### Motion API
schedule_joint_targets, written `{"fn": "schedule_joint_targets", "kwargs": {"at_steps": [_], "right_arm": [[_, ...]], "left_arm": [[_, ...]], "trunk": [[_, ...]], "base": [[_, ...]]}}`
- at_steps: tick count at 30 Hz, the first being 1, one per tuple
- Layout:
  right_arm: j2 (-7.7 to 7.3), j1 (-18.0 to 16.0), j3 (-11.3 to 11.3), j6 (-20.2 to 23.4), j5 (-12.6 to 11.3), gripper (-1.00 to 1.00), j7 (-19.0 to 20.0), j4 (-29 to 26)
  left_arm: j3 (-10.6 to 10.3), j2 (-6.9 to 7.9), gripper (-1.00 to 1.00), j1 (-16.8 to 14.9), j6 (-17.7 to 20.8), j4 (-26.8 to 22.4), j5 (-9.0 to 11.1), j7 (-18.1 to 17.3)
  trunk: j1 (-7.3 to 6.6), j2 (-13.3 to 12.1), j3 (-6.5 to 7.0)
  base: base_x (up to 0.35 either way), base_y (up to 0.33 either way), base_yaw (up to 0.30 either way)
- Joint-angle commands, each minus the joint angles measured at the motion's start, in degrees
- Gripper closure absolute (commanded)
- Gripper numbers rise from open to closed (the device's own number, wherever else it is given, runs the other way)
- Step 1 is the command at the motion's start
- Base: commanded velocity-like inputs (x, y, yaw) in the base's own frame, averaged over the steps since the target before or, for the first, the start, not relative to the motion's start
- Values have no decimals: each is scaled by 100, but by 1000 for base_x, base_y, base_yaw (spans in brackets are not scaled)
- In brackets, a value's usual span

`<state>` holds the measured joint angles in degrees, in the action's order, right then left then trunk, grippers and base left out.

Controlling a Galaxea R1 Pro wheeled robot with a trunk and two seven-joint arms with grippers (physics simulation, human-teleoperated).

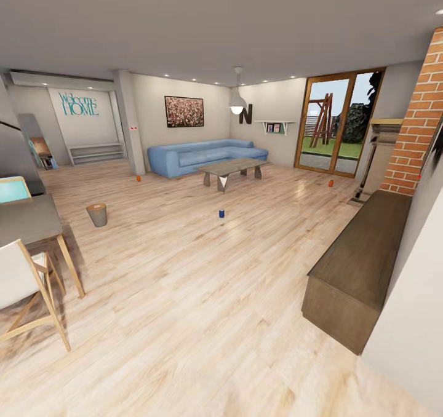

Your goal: Put the three can of soda from the living room inside the tash can in the kitchen.

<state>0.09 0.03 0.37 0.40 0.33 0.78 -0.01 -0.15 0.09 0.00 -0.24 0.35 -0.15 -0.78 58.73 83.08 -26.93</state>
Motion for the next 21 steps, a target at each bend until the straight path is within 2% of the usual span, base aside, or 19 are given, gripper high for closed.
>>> {"fn": "schedule_joint_targets", "kwargs": {"at_steps": [1,6,11,21], "right_arm": [[0,0,0,0,0,-100,0,0],[0,-1,0,10,2,-100,0,-2],[-106,-1,-1,-113,24,-100,2,-79],[-193,0,8,-434,44,-100,274,-392]], "left_arm": [[0,0,-100,0,0,0,0,0],[0,0,-100,0,-4,0,1,0],[27,90,-100,-21,-166,-101,20,-23],[40,158,-100,-36,-487,-406,35,-295]], "trunk": [[0,0,0],[0,0,0],[0,0,0],[0,0,0]], "base": [[0,0,0],[0,0,0],[0,0,0],[0,0,0]]}}
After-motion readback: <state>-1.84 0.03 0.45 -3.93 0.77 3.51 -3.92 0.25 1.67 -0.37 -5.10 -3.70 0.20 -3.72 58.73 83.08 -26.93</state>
